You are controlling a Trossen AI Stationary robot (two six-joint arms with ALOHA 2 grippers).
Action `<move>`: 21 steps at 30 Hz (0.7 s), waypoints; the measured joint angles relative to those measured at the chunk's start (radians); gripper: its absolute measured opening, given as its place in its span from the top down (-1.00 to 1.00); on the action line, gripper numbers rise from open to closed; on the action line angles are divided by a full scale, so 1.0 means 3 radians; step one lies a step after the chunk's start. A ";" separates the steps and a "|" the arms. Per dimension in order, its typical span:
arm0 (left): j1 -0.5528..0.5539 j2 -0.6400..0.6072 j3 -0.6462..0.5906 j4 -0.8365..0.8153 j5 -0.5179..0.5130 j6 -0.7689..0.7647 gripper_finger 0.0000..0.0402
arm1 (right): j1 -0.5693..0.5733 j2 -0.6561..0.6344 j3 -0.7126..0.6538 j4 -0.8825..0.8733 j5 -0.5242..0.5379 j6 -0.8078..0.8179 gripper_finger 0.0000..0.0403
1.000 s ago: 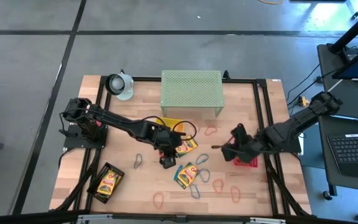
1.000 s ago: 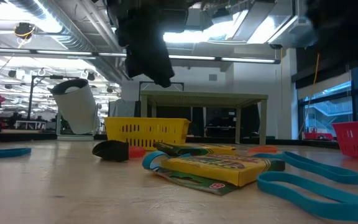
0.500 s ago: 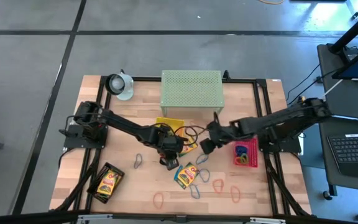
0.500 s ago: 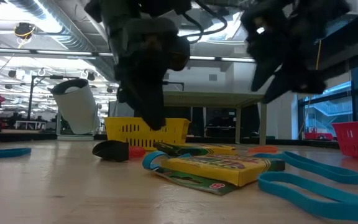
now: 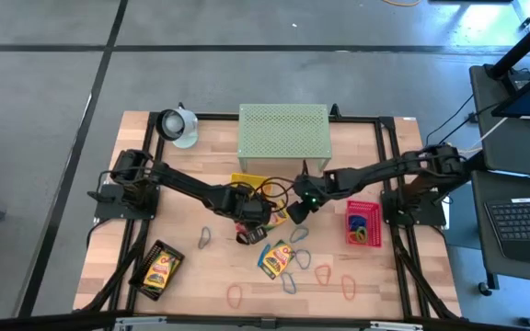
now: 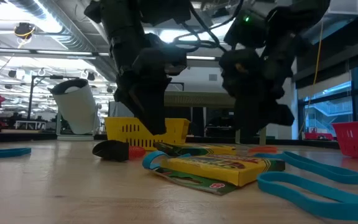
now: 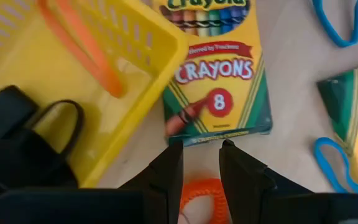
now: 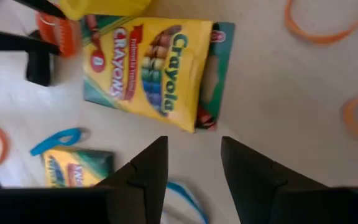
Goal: Pick & Place Office Desk Supplies
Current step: Put the crayon box into the black bin
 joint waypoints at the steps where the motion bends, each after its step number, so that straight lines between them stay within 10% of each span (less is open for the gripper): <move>1: -0.0009 0.0000 0.0000 0.0003 -0.0014 0.0031 0.52 | -0.0025 0.0027 0.0000 0.0028 -0.0015 -0.0039 0.25; 21: -0.0085 0.0247 0.0003 0.0034 -0.0361 0.0200 0.52 | -0.0264 0.0480 -0.0002 0.0639 -0.0630 -0.0412 0.25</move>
